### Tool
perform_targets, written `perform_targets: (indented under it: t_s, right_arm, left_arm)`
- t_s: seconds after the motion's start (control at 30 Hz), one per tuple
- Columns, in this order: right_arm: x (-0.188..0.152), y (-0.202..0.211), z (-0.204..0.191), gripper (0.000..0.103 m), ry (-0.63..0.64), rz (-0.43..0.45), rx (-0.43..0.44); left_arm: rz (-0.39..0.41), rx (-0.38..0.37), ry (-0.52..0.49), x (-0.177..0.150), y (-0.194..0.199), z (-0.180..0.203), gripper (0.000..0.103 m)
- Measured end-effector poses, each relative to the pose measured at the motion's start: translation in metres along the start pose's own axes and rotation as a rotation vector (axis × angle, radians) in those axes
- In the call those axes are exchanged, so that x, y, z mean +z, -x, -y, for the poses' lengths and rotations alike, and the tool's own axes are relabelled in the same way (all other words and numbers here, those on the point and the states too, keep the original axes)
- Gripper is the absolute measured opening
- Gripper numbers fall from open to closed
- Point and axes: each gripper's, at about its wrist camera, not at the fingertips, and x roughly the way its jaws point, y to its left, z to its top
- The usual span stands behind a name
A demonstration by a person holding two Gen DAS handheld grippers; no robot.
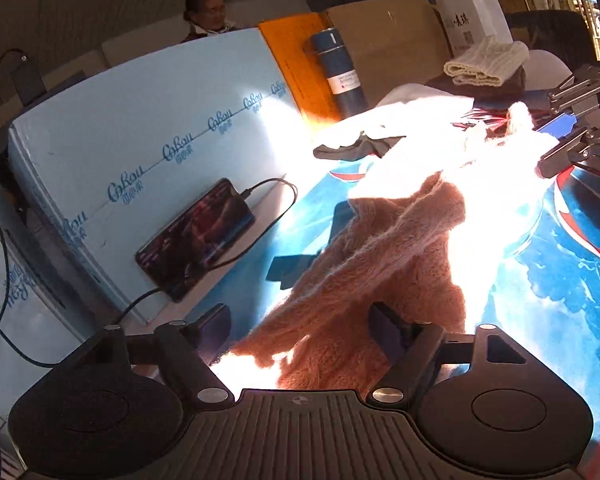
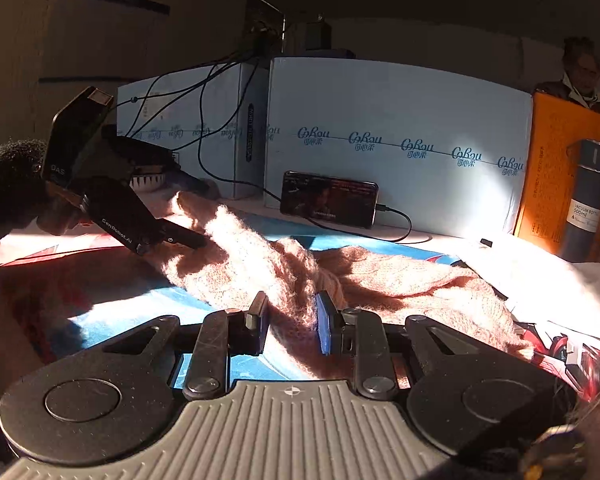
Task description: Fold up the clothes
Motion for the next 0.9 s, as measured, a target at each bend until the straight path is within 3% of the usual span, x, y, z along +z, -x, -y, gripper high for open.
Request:
perform_targets:
  t_s: [0.03, 0.13, 0.27, 0.33, 0.53, 0.6, 0.7, 0.77, 0.8, 0.83, 0.87, 0.9]
  right_arm:
    - [-0.002, 0.002, 0.000, 0.022, -0.004, 0.001, -0.004]
    - [-0.008, 0.010, 0.004, 0.022, -0.038, 0.014, -0.026]
    - [-0.020, 0.029, 0.007, 0.022, -0.140, 0.078, -0.042]
    - [-0.024, 0.034, 0.003, 0.022, -0.141, 0.081, -0.036]
    - [-0.033, 0.042, 0.000, 0.022, -0.134, 0.034, -0.019]
    - [-0.037, 0.049, 0.002, 0.029, -0.157, 0.041, -0.015]
    - [-0.042, 0.065, 0.016, 0.047, -0.263, 0.109, -0.014]
    - [-0.045, 0.076, 0.026, 0.062, -0.345, 0.162, -0.015]
    - [-0.047, 0.079, 0.031, 0.072, -0.388, 0.173, -0.032]
    - [-0.047, 0.078, 0.037, 0.079, -0.432, 0.165, -0.070]
    - [-0.048, 0.076, 0.042, 0.080, -0.476, 0.157, -0.109]
    - [-0.048, 0.075, 0.048, 0.081, -0.520, 0.148, -0.148]
  left_arm:
    - [0.010, -0.023, 0.014, -0.002, 0.004, 0.003, 0.004]
    - [0.117, -0.006, 0.002, -0.007, 0.034, 0.024, 0.004]
    - [0.176, 0.062, 0.026, -0.015, 0.073, 0.052, 0.005]
    - [0.161, 0.083, 0.018, -0.018, 0.087, 0.072, 0.005]
    - [0.068, 0.032, 0.075, -0.035, 0.102, 0.096, 0.010]
    - [0.046, 0.007, 0.126, -0.041, 0.107, 0.096, 0.010]
    - [0.090, -0.025, 0.241, -0.052, 0.124, 0.090, 0.021]
    - [0.160, -0.030, 0.356, -0.061, 0.140, 0.080, 0.041]
    - [0.209, -0.003, 0.431, -0.066, 0.150, 0.072, 0.049]
    - [0.255, 0.047, 0.507, -0.072, 0.159, 0.064, 0.070]
    - [0.286, 0.116, 0.583, -0.077, 0.166, 0.055, 0.083]
    - [0.298, 0.208, 0.660, -0.081, 0.171, 0.045, 0.083]
